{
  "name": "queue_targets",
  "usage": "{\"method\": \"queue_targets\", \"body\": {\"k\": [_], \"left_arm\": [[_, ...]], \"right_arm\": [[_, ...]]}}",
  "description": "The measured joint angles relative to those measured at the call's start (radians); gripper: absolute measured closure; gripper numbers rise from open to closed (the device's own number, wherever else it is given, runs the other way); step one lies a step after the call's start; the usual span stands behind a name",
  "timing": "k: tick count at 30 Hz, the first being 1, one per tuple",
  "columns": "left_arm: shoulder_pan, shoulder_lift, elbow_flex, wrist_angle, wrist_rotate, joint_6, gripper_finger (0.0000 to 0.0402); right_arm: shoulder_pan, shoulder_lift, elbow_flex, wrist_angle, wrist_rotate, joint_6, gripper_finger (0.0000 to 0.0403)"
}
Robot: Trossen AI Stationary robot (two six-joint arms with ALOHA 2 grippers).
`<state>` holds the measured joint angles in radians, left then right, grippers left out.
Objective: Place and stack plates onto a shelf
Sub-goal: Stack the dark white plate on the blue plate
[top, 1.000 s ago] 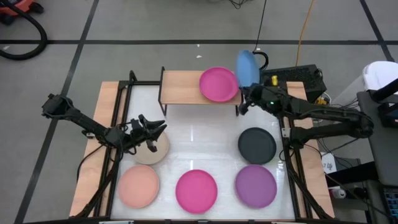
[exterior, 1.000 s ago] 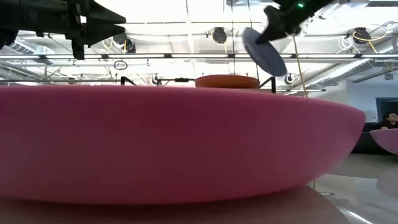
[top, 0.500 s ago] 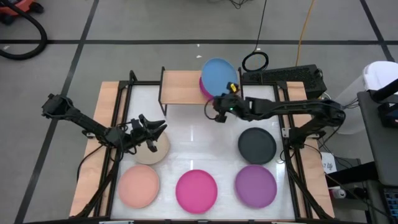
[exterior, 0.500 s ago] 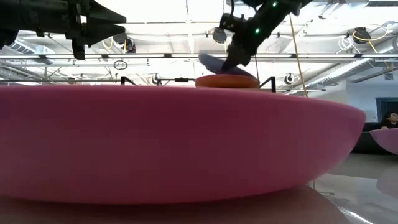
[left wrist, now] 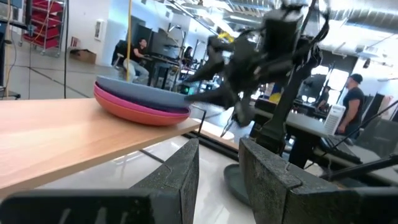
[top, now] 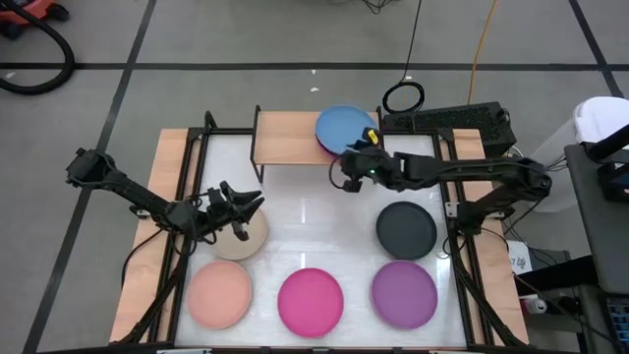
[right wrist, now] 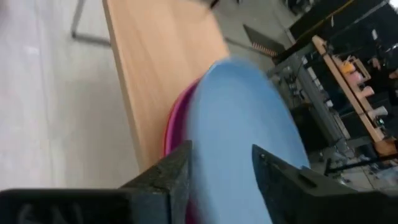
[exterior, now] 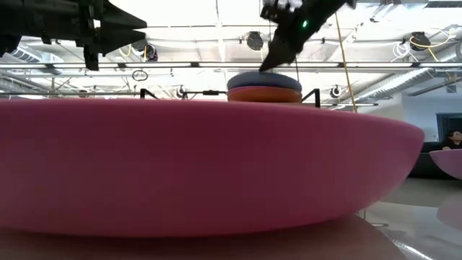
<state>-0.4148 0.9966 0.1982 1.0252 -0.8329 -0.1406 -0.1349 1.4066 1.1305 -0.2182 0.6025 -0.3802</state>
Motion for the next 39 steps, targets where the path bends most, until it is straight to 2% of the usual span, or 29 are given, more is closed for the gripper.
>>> {"method": "queue_targets", "body": {"k": [4,9,12,18,21,27,31,36,39], "left_arm": [[0.000,0.000,0.000,-0.046,0.024,-0.013,0.0284],[0.000,0.000,0.015,-0.119,0.029,-0.037,0.0284],[0.000,0.000,0.082,-0.295,0.054,-0.046,0.0284],[-0.002,0.059,0.311,-0.790,0.115,-0.184,0.0284],[-0.007,0.139,0.397,-0.879,0.152,-0.198,0.0284],[-0.001,0.275,0.522,-1.036,0.161,-0.198,0.0284],[0.013,0.327,0.586,-1.239,0.169,-0.348,0.0284],[0.035,0.368,0.675,-1.490,0.268,-0.574,0.0284],[0.040,0.411,0.724,-1.581,0.288,-0.656,0.0284]], "right_arm": [[0.049,-0.089,0.000,0.002,-0.001,0.025,0.0234],[0.131,-0.197,-0.020,0.005,-0.003,0.077,0.0236],[0.190,-0.250,-0.064,0.008,-0.004,0.103,0.0238],[0.302,-0.328,-0.193,0.047,-0.005,0.104,0.0238],[0.349,-0.352,-0.276,0.098,-0.005,0.115,0.0238],[0.424,-0.377,-0.436,0.245,-0.005,0.118,0.0238],[0.449,-0.379,-0.493,0.317,-0.004,0.090,0.0238],[0.456,-0.379,-0.497,0.320,-0.001,0.086,0.0238],[0.457,-0.379,-0.497,0.321,-0.001,0.085,0.0238]]}}
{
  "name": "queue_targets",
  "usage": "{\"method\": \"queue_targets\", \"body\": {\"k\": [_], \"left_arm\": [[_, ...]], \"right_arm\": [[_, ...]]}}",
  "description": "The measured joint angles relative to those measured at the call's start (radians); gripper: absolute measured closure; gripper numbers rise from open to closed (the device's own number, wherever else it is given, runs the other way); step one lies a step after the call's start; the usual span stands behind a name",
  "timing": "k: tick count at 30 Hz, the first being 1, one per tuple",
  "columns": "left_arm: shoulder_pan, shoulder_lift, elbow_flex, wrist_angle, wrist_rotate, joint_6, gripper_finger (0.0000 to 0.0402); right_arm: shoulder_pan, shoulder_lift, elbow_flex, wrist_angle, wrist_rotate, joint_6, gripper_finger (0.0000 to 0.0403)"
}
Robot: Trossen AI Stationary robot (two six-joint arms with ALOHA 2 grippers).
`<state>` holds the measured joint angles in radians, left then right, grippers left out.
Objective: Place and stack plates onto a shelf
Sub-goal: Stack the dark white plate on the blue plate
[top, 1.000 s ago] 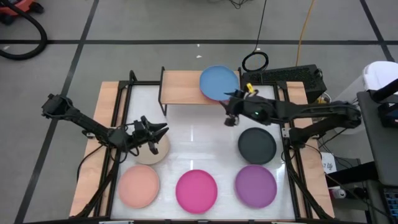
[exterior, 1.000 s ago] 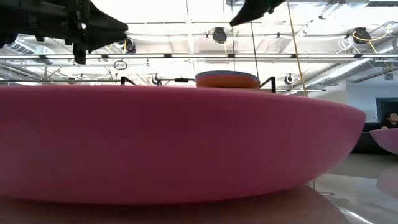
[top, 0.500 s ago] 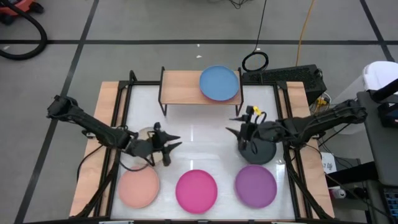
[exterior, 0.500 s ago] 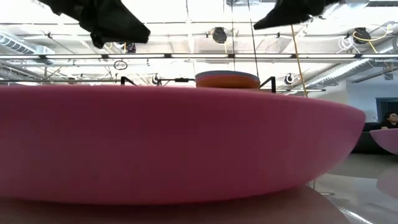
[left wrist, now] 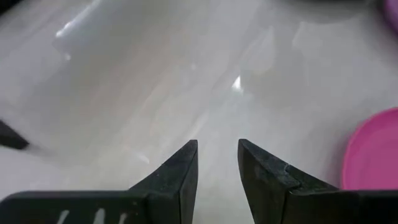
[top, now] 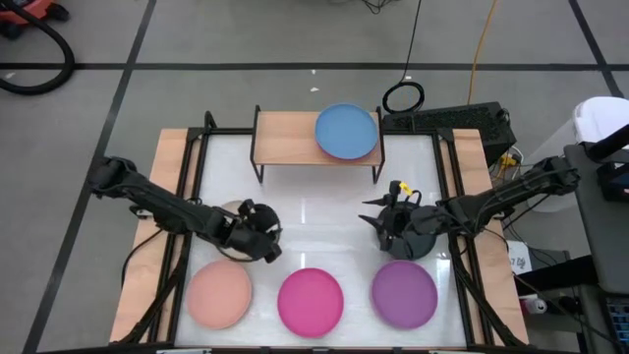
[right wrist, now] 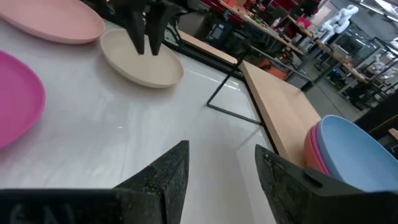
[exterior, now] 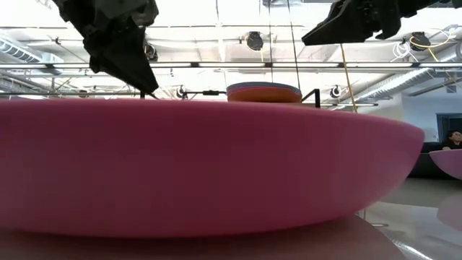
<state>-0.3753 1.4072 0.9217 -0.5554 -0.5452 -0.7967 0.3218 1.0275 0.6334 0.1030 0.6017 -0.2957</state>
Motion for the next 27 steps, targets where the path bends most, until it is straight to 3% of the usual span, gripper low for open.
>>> {"method": "queue_targets", "body": {"k": [5,12,27], "left_arm": [[0.018,0.090,0.088,-0.136,0.093,-0.067,0.0284],[0.037,0.215,0.191,-0.453,0.182,-0.256,0.0284],[0.116,0.284,0.174,-0.408,0.206,-0.265,0.0284]], "right_arm": [[0.000,0.000,0.000,0.007,0.000,0.006,0.0238],[0.000,0.000,0.000,0.007,0.000,0.021,0.0238],[0.000,0.000,0.000,0.006,0.000,0.040,0.0238]]}}
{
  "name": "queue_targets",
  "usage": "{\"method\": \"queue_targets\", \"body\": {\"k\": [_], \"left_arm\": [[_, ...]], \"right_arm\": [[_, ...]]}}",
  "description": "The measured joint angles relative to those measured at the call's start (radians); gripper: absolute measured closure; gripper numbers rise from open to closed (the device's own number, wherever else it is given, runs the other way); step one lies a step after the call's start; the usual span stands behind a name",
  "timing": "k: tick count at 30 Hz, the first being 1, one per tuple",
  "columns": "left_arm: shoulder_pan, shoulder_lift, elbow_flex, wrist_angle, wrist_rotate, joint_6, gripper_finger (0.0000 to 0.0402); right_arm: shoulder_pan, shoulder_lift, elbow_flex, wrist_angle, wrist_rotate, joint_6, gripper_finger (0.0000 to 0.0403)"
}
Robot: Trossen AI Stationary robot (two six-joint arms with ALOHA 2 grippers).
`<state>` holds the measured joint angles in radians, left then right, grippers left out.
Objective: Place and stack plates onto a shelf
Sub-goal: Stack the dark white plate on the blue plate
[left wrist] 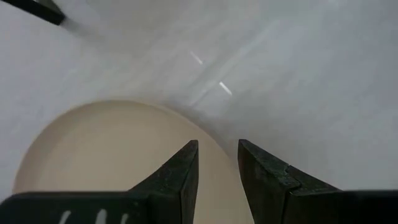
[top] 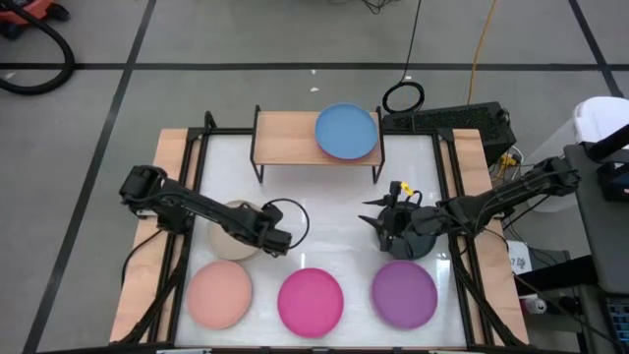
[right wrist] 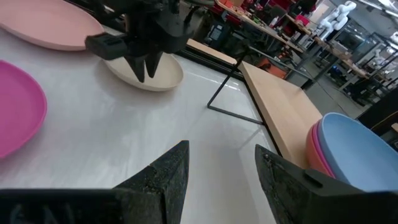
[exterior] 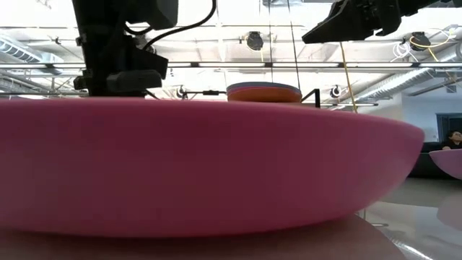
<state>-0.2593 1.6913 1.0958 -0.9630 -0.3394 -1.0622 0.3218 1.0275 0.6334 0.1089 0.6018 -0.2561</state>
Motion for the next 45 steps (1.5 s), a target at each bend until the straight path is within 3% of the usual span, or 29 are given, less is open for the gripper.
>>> {"method": "queue_targets", "body": {"k": [10,21,34,37,42,45], "left_arm": [[0.012,0.000,-0.001,-0.018,-0.001,-0.047,0.0284],[0.015,0.000,-0.066,0.109,0.008,-0.011,0.0284],[0.057,0.000,-0.138,0.102,0.072,-0.015,0.0284],[0.058,0.000,-0.146,0.107,0.104,0.024,0.0303],[0.066,-0.002,-0.146,0.096,0.088,0.028,0.0381],[0.081,-0.004,-0.138,0.087,0.084,0.024,0.0391]], "right_arm": [[0.000,0.000,0.000,0.000,0.000,0.009,0.0238],[0.000,0.000,0.000,0.000,0.000,0.009,0.0238],[0.000,0.000,0.000,-0.001,0.000,0.008,0.0238],[0.000,0.000,0.000,-0.001,0.000,0.008,0.0238],[0.000,0.000,0.000,0.014,0.000,0.008,0.0238],[0.000,0.000,0.000,0.046,0.000,0.006,0.0238]]}}
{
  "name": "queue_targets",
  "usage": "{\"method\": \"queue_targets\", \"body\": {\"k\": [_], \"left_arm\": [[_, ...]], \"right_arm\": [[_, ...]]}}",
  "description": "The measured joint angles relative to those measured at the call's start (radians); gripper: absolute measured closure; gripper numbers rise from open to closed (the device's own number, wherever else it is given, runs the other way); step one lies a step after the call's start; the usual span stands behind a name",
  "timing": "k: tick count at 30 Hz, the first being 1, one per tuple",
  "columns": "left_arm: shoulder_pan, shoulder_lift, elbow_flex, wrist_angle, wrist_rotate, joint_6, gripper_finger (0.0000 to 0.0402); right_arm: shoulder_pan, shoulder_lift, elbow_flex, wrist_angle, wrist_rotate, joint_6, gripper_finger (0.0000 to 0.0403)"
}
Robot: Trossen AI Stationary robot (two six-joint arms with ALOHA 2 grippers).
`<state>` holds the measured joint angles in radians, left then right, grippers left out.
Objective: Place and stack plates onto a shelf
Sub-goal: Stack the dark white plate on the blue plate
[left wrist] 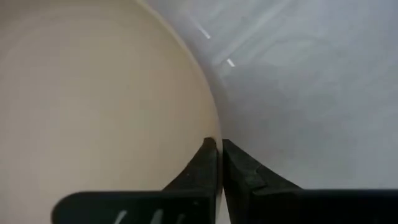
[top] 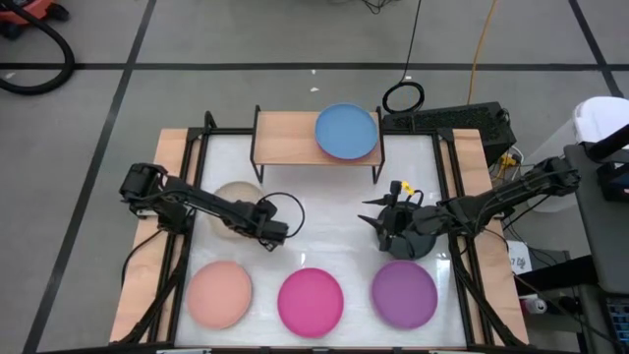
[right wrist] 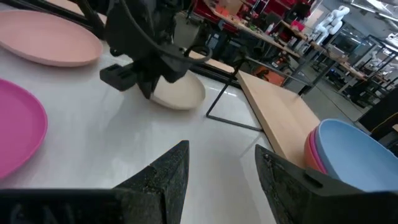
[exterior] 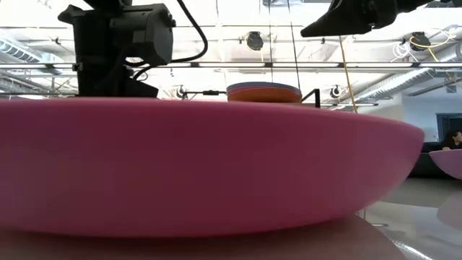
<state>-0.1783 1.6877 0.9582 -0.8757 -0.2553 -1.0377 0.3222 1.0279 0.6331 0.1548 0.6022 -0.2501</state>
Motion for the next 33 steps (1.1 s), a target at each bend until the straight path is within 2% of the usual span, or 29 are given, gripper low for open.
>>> {"method": "queue_targets", "body": {"k": [4,9,14,23,26,29,33], "left_arm": [[0.008,-0.002,0.034,-0.054,-0.009,-0.043,0.0393],[0.003,-0.004,0.112,-0.246,-0.093,-0.159,0.0393],[-0.024,-0.005,0.198,-0.359,-0.156,-0.238,0.0393],[-0.095,-0.005,0.483,-0.700,-0.322,-0.325,0.0393],[-0.098,-0.020,0.577,-0.682,-0.391,-0.200,0.0393],[-0.072,-0.028,0.673,-0.669,-0.486,-0.060,0.0393],[-0.010,-0.023,0.752,-0.567,-0.537,0.247,0.0393]], "right_arm": [[0.000,0.000,0.000,-0.004,0.000,-0.002,0.0238],[0.000,0.000,0.000,0.003,0.000,-0.007,0.0238],[0.000,0.000,0.000,0.006,0.000,-0.019,0.0238],[0.000,0.000,0.000,0.049,0.000,-0.027,0.0238],[0.000,-0.001,0.000,0.062,0.003,-0.070,0.0238],[0.009,-0.027,0.000,0.078,0.060,-0.117,0.0238],[0.039,-0.099,0.000,0.087,0.167,-0.153,0.0238]]}}
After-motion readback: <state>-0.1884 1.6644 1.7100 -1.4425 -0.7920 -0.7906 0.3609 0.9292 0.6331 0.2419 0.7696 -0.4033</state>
